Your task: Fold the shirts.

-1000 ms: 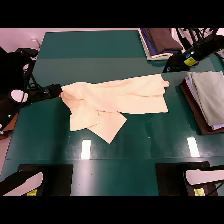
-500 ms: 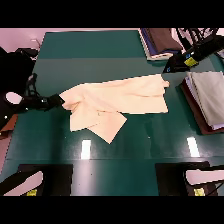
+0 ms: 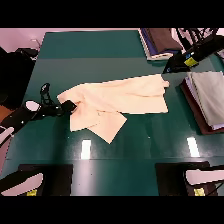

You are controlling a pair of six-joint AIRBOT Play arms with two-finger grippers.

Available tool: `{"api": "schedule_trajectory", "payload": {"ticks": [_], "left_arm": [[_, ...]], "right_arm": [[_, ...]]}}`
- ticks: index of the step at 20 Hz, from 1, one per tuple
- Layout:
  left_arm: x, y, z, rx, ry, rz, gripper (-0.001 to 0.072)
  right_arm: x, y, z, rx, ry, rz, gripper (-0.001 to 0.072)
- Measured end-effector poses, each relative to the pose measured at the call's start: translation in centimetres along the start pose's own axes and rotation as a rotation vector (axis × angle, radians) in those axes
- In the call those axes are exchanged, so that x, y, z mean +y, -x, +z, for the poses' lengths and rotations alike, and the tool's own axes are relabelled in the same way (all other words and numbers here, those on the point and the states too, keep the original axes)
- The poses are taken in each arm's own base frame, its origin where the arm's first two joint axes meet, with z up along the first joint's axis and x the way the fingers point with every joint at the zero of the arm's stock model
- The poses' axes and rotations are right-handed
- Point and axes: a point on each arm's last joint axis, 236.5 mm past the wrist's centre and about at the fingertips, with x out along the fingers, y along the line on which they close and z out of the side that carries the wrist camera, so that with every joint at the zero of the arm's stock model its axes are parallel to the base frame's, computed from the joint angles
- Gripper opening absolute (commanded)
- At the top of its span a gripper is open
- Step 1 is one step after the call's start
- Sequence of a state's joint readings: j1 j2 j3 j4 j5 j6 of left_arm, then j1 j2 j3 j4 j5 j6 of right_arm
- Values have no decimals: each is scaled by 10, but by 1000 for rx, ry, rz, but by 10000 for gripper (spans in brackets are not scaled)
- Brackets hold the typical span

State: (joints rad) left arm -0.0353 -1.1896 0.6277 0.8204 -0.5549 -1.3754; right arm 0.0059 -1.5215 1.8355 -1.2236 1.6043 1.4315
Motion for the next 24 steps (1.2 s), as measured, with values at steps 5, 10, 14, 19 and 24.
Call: {"api": "schedule_trajectory", "payload": {"ticks": [5,10,14,19,24], "left_arm": [[-10,-1,21,-49,10,-17,131],[-30,10,43,-68,-65,-39,22],[-50,26,57,-44,-183,-45,22],[-72,46,74,-36,-276,-60,22],[-80,53,78,-33,-299,-69,22]], "right_arm": [[0,0,-2,8,-1,1,438],[-7,2,-9,32,-20,-2,438],[-41,3,-39,69,-127,-17,439],[-104,-29,-110,120,-387,-6,557],[-123,-88,-167,126,-624,161,486]]}}
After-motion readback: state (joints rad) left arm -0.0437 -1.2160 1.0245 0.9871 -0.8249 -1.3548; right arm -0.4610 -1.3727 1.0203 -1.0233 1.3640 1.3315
